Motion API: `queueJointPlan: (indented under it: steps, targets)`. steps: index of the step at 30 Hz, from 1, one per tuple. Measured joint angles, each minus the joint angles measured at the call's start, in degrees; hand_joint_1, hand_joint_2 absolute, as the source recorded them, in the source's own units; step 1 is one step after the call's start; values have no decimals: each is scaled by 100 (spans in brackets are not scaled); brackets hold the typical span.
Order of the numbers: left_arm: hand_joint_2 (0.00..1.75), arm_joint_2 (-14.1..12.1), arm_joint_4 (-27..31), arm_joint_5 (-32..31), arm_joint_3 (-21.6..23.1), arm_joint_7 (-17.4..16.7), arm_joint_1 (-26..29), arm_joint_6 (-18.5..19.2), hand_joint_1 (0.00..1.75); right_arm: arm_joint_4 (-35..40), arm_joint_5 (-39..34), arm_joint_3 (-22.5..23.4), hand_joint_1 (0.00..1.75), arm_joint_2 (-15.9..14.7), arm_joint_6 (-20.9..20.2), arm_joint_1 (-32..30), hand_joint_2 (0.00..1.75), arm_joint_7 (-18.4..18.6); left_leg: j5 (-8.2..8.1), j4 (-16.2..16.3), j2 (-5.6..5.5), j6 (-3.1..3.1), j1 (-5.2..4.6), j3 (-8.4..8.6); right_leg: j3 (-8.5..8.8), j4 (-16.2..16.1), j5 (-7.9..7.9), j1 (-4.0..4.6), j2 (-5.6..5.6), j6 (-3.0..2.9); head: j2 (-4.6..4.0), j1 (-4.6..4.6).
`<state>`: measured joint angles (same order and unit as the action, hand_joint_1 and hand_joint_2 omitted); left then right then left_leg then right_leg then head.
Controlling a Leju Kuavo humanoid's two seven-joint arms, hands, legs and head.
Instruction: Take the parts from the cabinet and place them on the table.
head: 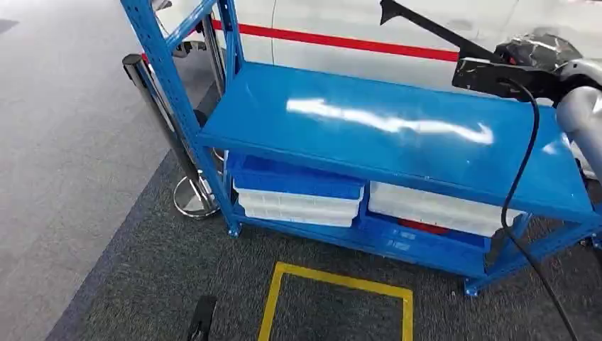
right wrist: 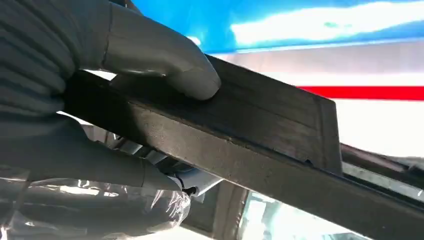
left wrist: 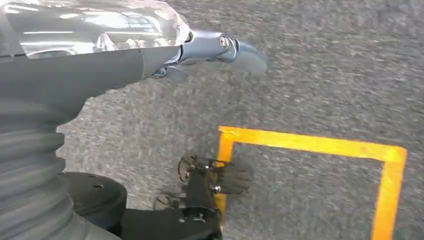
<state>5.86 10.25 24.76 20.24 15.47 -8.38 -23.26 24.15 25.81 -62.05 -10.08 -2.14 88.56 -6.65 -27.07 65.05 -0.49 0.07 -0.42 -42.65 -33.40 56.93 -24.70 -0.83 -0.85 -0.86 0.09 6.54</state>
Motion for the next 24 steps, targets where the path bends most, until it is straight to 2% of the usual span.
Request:
queueJointPlan:
  steps: [1,2,3,4,5,6,7,8,9,11,12,13,14,15,16,17,18,19,20,21,22,23,24]
  targets:
    - [175,-2,0,2,0,0,3,0,0,-4,2,0,175,0,0,-23,175,-2,-273,426,7,-40,40,-96,-70,2,55,0,-6,1,2,-2]
    - [175,-7,0,2,0,0,6,0,0,-9,2,0,175,0,0,-48,175,4,-428,804,9,-83,71,-154,-137,7,110,0,-8,9,0,0]
    - [175,-7,0,0,0,2,9,2,0,-15,2,0,175,0,0,-82,175,-7,-406,1065,13,-114,102,-149,-213,17,167,-8,-8,24,0,-2]
    - [175,-7,0,0,0,4,10,4,0,-15,2,0,175,0,0,-119,175,-6,-229,1088,15,-143,129,-51,-290,31,221,-22,-6,44,2,0]
    - [175,-7,0,-4,0,13,9,7,0,-17,2,0,175,0,0,-151,175,-7,-12,877,16,-166,150,162,-367,55,267,-38,-4,75,0,0]
    - [175,-7,0,-4,2,17,7,7,0,-24,2,0,175,-2,2,-164,175,-6,152,457,19,-182,167,476,-435,88,302,-60,-1,110,2,-2]
    - [175,-7,0,-4,2,17,6,7,0,-26,0,0,175,-2,2,-166,175,-6,172,-31,21,-188,181,830,-489,136,327,-70,-1,145,0,0]
    - [175,-4,0,-6,2,17,0,5,0,-26,2,2,175,-4,2,-164,175,-6,-78,-443,19,-192,170,1124,-551,161,346,-60,-1,178,2,0]
    - [175,-4,0,-9,4,17,-2,-4,0,-33,2,2,175,-20,2,-165,175,-7,-132,-645,-16,-102,128,1186,-569,175,390,-56,-6,225,0,-4]
    - [175,-9,0,-11,7,13,7,-55,0,-44,-2,2,175,-22,-7,-167,175,-15,-59,-601,-15,-33,95,1093,-586,109,522,-59,0,311,2,2]
    - [175,-9,0,-9,7,13,9,-70,0,-52,-2,2,175,-22,-20,-176,175,-15,3,-632,-8,33,104,1069,-598,95,571,-59,7,356,2,0]
    - [175,-2,0,-9,9,15,5,-77,0,-68,-2,2,175,-26,-33,-186,175,-17,84,-682,18,107,147,1039,-641,134,476,-105,25,376,0,-2]
    - [175,-2,0,-7,9,15,-4,-79,0,-81,-7,2,175,-31,-42,-183,175,-22,150,-694,18,160,136,981,-725,311,194,-83,30,377,2,-2]
    - [175,-2,0,-7,9,20,-5,-79,0,-87,-9,2,175,-31,-44,-182,175,-33,212,-693,22,192,127,903,-859,733,-183,-88,40,377,2,0]
    - [175,-2,0,-7,9,22,-3,-79,0,-90,-9,2,175,-31,-46,-184,175,-33,263,-689,22,206,118,837,-993,1201,-477,-83,51,389,2,-2]
    - [175,-2,0,-7,9,24,0,-74,0,-101,-9,2,175,-31,-50,-195,175,-39,323,-687,21,217,102,758,-1108,1682,-694,-84,62,399,0,-2]
    - [175,-2,0,-7,9,22,3,-66,0,-107,-9,2,175,-28,-57,-206,175,-39,375,-680,21,216,92,689,-1135,1946,-734,-83,63,400,0,-2]
    - [175,-2,0,-7,9,22,3,-61,0,-116,-9,0,175,-28,-61,-217,175,-39,426,-671,20,214,84,616,-1059,1979,-635,-82,63,394,2,-2]
    - [175,-2,0,-11,9,22,2,-50,0,-120,-9,0,175,-28,-63,-222,175,-39,475,-661,19,206,77,546,-866,1787,-445,-80,64,376,0,-2]
    - [175,0,0,-17,11,20,1,-41,0,-127,-9,0,175,-28,-63,-221,175,-41,517,-652,16,192,69,485,-584,1420,-260,-72,64,348,0,-2]
    - [175,2,0,-17,15,15,-1,-31,0,-127,-9,0,175,-26,-61,-216,175,-46,557,-641,13,177,64,444,-190,875,-147,-52,71,298,2,-2]
    - [175,13,0,-22,22,11,-1,-11,0,-125,-9,0,175,-26,-59,-211,175,-48,591,-639,15,156,63,403,100,417,-283,-25,89,231,2,-2]
    - [175,15,0,-26,31,-2,-8,11,0,-125,-9,0,175,-22,-57,-209,175,-52,638,-637,18,123,43,382,261,112,-374,3,84,235,2,0]
